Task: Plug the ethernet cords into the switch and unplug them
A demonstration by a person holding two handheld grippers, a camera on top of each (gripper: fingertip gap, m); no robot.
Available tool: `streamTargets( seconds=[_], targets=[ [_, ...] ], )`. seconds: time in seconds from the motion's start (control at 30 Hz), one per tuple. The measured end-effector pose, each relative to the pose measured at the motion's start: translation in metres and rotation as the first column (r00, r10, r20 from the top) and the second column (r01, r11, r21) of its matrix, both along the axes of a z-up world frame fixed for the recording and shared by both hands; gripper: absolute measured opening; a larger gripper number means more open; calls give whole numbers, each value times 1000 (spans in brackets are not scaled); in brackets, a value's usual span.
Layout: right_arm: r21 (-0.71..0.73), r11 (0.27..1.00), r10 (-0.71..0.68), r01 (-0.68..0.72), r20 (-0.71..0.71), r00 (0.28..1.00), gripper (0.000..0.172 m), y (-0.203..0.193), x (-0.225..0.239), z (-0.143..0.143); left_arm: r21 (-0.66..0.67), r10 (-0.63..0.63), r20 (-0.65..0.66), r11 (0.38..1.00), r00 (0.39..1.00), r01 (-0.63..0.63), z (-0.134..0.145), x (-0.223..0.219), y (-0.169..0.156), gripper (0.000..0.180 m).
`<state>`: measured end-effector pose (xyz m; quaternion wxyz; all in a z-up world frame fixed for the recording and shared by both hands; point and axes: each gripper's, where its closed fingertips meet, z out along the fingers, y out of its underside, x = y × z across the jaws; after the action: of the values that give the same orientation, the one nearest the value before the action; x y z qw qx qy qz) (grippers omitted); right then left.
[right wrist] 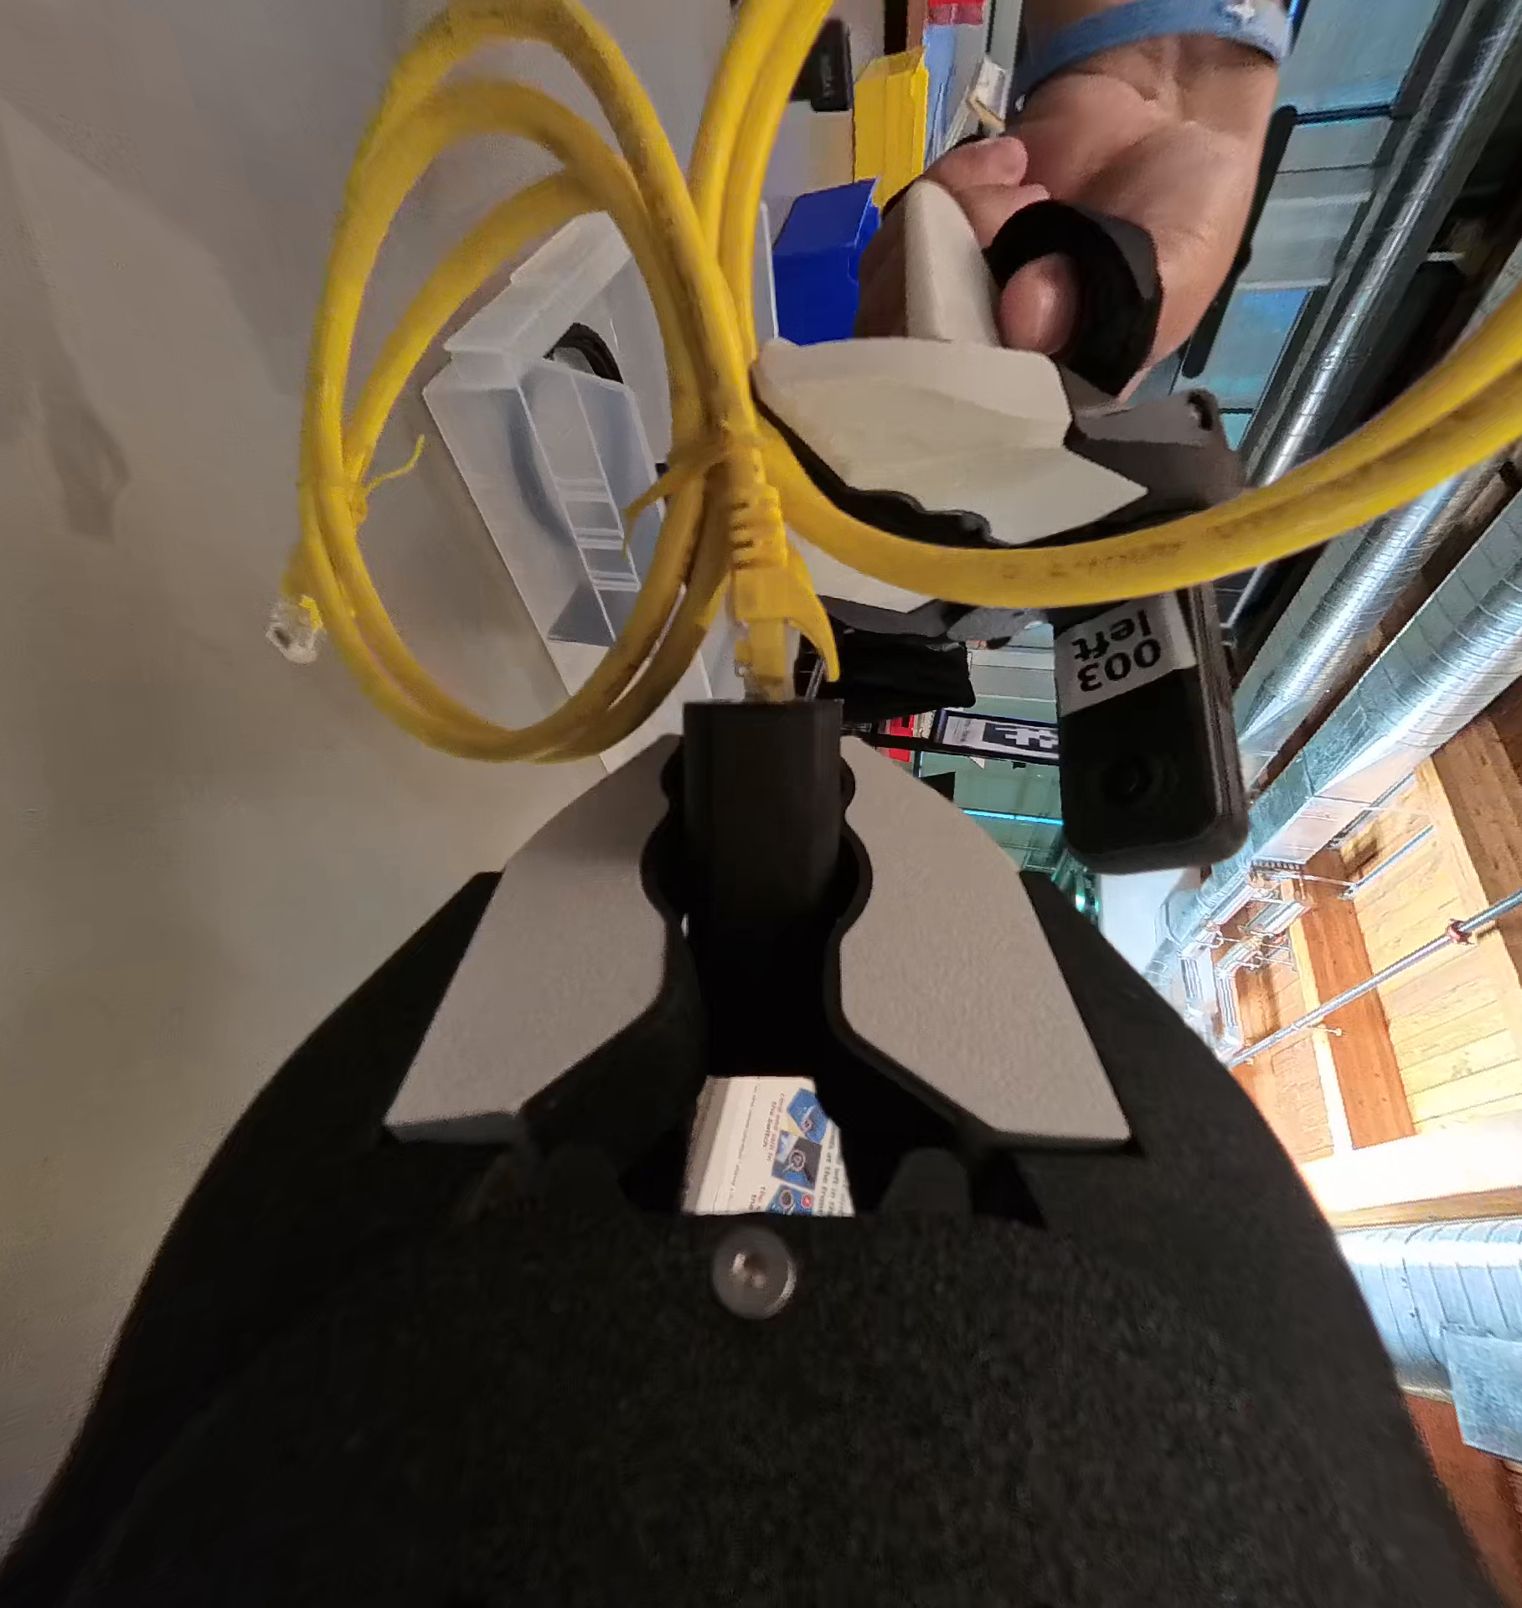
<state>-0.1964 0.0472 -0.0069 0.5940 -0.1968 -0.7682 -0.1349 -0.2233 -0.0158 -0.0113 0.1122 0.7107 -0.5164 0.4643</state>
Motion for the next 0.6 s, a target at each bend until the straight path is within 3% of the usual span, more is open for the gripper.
streamTargets(
  seconds=[0.2,0.4,0.6],
  targets=[
    [-6,1000,-26,26,1,1000,26,5,2,1,-39,46,39,998,998,-44,5,3,4,10],
    [-31,999,-16,17,31,999,26,3,-4,-7,-39,-1,13,999,1000,2,-4,5,-8,10],
    [-80,995,-51,54,38,998,26,18,2,-11,48,108,65,993,992,-112,-7,0,21,11]
  ],
)
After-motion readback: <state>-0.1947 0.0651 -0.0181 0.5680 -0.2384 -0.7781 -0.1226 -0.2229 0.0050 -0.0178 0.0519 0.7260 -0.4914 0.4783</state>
